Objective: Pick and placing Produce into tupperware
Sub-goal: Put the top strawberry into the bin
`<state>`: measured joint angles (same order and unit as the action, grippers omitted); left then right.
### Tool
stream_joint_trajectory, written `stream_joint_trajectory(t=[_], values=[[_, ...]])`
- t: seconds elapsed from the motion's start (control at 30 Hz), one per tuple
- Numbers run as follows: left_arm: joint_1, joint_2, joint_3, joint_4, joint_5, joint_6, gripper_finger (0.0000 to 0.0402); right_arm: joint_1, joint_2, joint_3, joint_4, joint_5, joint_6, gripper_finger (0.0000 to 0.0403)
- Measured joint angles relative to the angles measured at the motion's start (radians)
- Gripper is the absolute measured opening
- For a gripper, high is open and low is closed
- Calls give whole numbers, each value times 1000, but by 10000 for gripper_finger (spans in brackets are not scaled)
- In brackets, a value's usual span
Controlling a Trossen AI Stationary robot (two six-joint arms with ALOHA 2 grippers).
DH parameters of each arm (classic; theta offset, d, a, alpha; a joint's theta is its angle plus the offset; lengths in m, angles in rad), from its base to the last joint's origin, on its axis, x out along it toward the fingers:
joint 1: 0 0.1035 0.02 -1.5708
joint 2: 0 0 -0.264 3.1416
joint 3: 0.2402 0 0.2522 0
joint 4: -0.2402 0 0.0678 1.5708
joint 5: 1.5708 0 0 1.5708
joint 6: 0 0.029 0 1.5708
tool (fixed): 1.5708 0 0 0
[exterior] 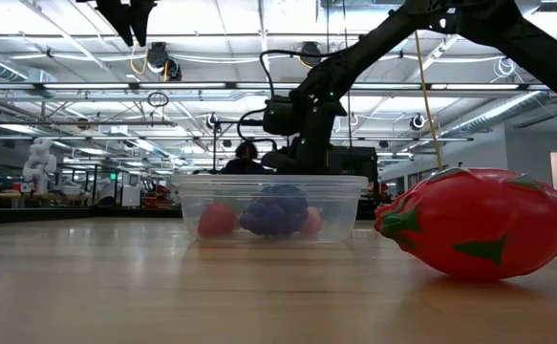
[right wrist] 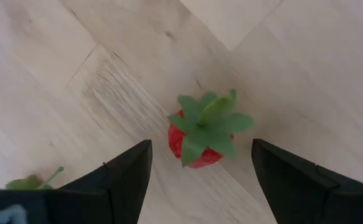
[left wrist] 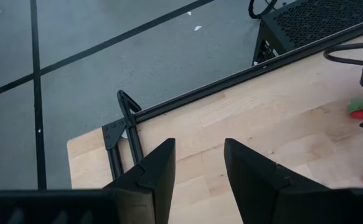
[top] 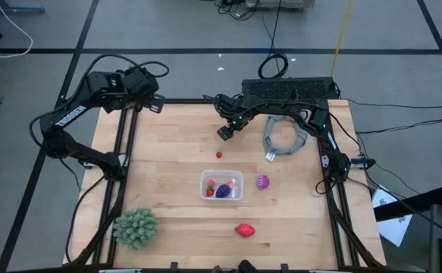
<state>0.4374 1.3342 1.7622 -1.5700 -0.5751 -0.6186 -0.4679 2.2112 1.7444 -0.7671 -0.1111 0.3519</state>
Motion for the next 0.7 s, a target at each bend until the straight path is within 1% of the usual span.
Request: stream_joint_trajectory(t=[0.27, 0.4, 0.7], values=[[0, 0, 0, 3, -2, 0, 143, 0, 0, -1, 37, -4, -4, 267], [0, 0, 0, 3, -2, 0, 143, 1, 0, -1, 38, -25, -5, 265], [0, 0, 0, 3, -2, 1, 143, 1, 0, -1, 42, -26, -5, 222]])
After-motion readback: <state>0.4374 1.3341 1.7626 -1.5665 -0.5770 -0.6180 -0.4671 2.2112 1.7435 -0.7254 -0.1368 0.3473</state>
